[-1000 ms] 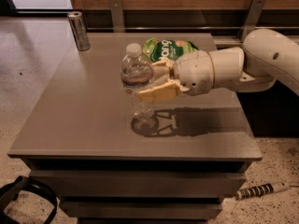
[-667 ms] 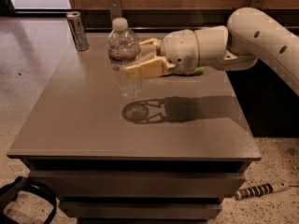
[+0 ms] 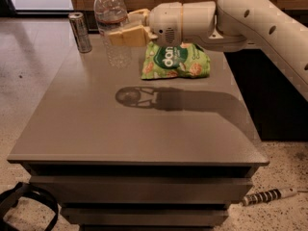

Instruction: Move water bottle near redbull can

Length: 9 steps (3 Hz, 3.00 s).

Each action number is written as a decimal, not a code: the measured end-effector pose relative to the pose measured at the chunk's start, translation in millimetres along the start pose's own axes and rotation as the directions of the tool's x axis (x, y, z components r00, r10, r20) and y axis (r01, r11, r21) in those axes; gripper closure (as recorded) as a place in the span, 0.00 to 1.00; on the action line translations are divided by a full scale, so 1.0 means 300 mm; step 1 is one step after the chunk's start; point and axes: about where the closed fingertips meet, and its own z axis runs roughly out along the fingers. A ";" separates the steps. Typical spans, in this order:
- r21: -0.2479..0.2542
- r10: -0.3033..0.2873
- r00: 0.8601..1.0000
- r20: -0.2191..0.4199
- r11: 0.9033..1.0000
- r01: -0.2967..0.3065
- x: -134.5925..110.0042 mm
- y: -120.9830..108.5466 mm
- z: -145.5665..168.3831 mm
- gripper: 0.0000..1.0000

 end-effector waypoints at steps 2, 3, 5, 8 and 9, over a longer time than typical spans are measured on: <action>0.194 0.018 0.999 -0.026 0.981 -0.013 -0.063 -0.277 0.047 1.00; 0.194 0.018 0.999 -0.026 0.981 -0.013 -0.063 -0.277 0.047 1.00; 0.215 0.110 0.992 -0.066 0.972 -0.093 0.048 -0.463 0.138 1.00; 0.277 0.149 0.987 -0.060 0.952 -0.127 0.213 -0.547 0.289 1.00; 0.280 0.158 0.985 -0.074 0.951 -0.131 0.268 -0.535 0.361 1.00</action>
Offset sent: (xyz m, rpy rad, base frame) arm 0.1323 -0.0024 0.0313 -0.0076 0.0113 -0.2856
